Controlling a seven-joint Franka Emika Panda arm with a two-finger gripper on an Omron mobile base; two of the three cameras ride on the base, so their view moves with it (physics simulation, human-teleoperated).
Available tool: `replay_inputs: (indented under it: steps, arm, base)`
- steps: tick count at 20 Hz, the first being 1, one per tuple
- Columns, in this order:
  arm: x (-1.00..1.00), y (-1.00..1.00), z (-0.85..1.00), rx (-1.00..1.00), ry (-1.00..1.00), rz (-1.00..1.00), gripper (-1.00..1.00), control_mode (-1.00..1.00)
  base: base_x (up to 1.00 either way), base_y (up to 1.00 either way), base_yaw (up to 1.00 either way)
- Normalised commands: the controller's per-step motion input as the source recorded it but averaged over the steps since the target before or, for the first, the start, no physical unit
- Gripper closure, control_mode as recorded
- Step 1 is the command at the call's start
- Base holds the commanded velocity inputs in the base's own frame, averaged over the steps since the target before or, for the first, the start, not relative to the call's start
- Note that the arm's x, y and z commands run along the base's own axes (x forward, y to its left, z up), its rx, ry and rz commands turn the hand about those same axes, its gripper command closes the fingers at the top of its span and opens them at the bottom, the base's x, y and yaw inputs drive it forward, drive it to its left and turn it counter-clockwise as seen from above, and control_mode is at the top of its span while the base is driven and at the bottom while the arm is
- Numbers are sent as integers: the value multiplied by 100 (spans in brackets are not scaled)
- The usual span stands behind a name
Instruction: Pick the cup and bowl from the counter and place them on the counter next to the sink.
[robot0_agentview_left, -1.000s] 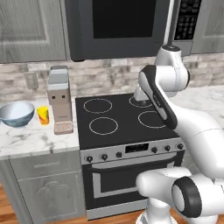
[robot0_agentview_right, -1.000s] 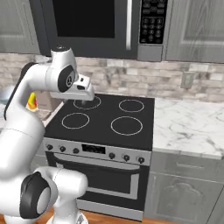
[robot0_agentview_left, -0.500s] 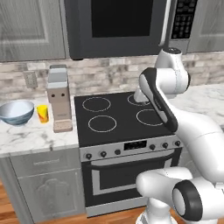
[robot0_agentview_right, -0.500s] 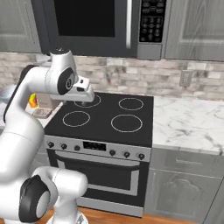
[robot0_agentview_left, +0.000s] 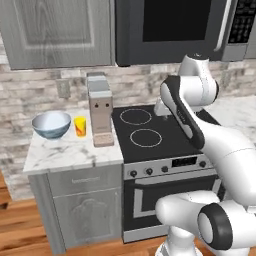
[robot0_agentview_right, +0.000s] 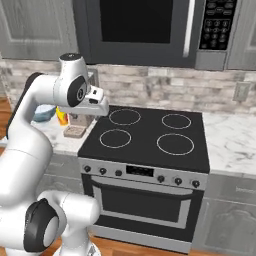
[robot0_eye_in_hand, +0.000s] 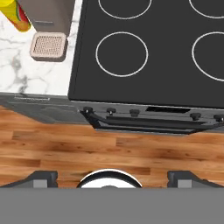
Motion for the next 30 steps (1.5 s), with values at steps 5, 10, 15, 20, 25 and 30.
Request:
replay_inputs:
  steps: [5, 10, 15, 20, 25, 30]
  arm:
    - [0, 0, 0, 0, 0, 0, -100, 100]
    - [0, 0, 0, 0, 0, 0, -100, 100]
    - [0, 0, 0, 0, 0, 0, -100, 100]
    - [0, 0, 0, 0, 0, 0, -100, 100]
    - [0, 0, 0, 0, 0, 0, -100, 100]
    - [0, 0, 0, 0, 0, 0, -100, 100]
  base:
    - [-27, 87, 3]
    - [-14, 87, 3]
    - [-1, 82, 4]
    - [0, 80, 5]
    - [8, 48, 3]
    - [28, 10, 0]
